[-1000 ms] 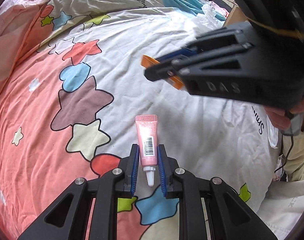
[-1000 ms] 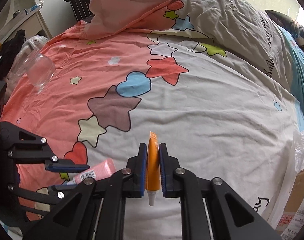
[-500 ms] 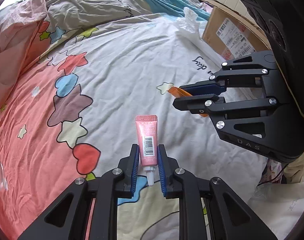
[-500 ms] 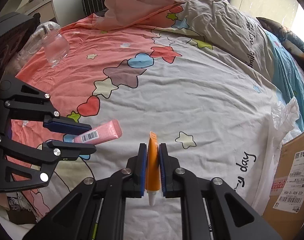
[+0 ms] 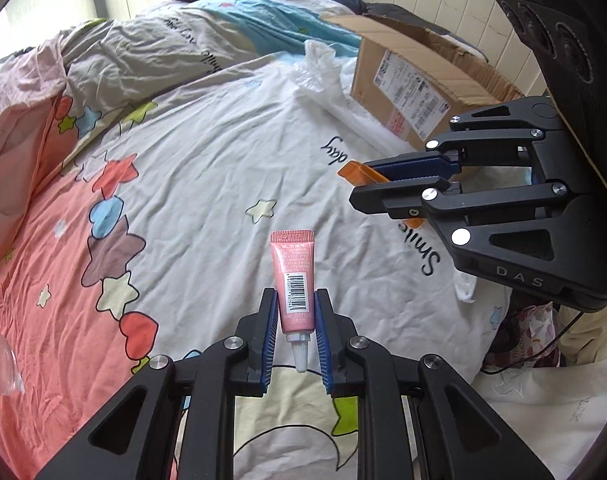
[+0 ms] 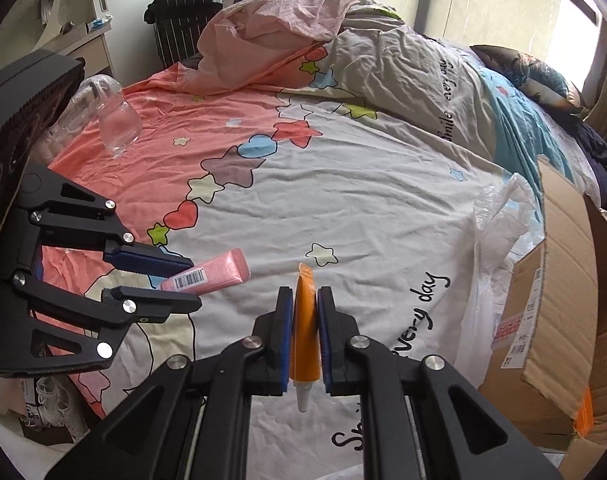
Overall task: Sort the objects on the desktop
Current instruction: 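Carry the pink tube in the left tool and orange tube in the right tool over the box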
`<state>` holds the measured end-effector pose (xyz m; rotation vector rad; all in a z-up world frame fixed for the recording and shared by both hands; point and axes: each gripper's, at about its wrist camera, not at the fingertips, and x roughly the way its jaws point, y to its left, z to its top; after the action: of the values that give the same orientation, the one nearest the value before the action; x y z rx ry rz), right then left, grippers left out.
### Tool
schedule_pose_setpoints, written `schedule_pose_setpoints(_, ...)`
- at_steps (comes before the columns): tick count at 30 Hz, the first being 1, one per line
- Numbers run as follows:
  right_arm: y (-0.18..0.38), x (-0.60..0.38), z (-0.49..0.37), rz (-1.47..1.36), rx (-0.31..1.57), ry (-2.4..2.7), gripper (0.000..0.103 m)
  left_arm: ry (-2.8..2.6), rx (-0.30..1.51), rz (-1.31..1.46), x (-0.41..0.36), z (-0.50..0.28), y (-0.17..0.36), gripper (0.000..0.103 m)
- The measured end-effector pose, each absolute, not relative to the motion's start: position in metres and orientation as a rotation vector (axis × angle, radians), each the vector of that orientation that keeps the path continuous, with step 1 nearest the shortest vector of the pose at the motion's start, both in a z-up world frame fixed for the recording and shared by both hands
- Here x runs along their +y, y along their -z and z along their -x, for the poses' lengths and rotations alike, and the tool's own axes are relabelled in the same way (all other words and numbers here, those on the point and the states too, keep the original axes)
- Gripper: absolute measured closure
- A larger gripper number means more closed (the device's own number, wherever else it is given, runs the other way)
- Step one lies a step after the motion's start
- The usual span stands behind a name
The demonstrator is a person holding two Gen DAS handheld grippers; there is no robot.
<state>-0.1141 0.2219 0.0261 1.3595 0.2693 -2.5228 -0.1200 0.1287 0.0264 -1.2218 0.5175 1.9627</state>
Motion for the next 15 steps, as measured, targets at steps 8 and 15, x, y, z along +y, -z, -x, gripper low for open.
schedule_pose_setpoints(8, -0.054, 0.246, 0.093, -1.313, 0.260, 2.578, 0.091, -1.962, 0.560, 1.145, 0.159, 0.097, -0.060, 0.085)
schedule_pose_setpoints(15, -0.074, 0.275, 0.077, -1.270, 0.218, 2.638, 0.091, -1.947, 0.603, 1.089, 0.189, 0.078, -0.087, 0.085)
